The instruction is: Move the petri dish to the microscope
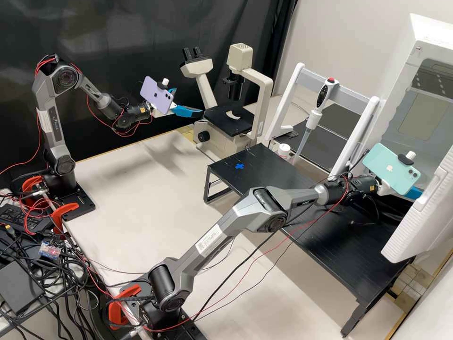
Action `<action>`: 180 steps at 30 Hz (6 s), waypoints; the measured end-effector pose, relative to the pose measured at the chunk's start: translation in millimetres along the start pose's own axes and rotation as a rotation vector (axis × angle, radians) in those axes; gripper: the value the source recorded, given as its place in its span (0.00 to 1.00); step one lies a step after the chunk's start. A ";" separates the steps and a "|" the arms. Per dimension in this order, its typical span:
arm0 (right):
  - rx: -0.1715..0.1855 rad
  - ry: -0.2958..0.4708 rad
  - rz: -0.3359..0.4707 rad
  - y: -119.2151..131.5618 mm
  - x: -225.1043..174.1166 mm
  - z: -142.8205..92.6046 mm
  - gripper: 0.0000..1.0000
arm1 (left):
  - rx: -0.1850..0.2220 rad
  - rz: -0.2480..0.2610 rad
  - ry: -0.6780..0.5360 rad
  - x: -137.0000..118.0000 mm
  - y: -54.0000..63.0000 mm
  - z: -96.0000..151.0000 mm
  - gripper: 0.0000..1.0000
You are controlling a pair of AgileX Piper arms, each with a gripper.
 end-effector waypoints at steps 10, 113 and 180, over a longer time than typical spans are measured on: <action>-0.094 0.046 0.068 5.2 -10.0 -2.3 1.00 | 0.000 0.000 0.000 0.0 0.0 0.0 1.00; 0.028 0.127 0.032 41.3 -124.4 72.0 0.00 | 0.000 0.000 0.000 0.0 0.0 0.0 1.00; -0.256 0.715 -0.557 -262.6 -290.5 -220.3 0.00 | 0.000 0.000 0.000 0.0 0.0 0.0 1.00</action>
